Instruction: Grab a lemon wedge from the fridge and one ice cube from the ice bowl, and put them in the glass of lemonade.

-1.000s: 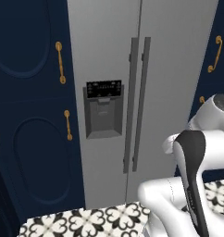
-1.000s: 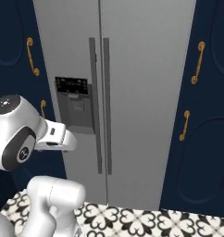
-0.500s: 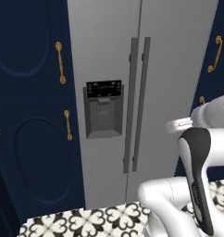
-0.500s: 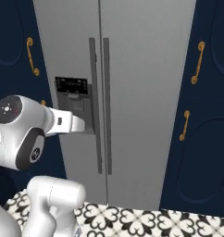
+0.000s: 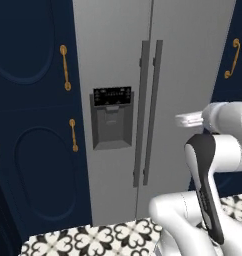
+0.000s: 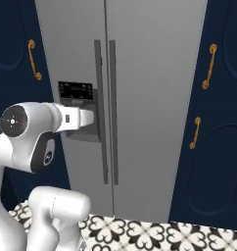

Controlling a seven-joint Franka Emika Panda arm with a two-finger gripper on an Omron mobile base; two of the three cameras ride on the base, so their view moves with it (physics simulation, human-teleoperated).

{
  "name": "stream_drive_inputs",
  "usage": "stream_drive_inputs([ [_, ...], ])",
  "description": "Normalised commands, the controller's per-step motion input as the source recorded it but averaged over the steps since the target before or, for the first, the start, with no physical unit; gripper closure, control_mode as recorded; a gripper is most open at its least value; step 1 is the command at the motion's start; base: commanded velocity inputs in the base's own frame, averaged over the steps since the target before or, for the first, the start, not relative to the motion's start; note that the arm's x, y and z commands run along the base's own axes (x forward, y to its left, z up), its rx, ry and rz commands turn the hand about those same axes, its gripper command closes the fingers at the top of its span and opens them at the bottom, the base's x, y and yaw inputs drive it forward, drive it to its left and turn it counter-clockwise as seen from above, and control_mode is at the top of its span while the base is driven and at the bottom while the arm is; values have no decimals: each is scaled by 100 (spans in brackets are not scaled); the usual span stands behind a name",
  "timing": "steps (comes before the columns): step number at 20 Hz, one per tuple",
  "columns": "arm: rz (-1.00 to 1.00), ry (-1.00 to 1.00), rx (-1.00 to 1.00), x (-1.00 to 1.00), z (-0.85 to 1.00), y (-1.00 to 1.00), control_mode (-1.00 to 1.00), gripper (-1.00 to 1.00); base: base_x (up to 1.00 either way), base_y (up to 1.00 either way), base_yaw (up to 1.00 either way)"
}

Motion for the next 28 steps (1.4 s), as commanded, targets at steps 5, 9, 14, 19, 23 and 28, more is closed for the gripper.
stream_drive_inputs([
  [5,-1,0,3,67,48,-16,-100,-100,0,0,0],
  [9,0,1,12,56,12,-23,-100,-100,0,0,0],
  [14,0,2,13,73,4,-4,-100,-100,0,0,0],
  [19,0,13,2,72,6,0,-100,-100,0,0,0],
  [23,4,3,0,79,0,0,-100,-100,0,0,0],
  [28,5,7,0,92,-2,0,-100,-100,0,0,0],
])
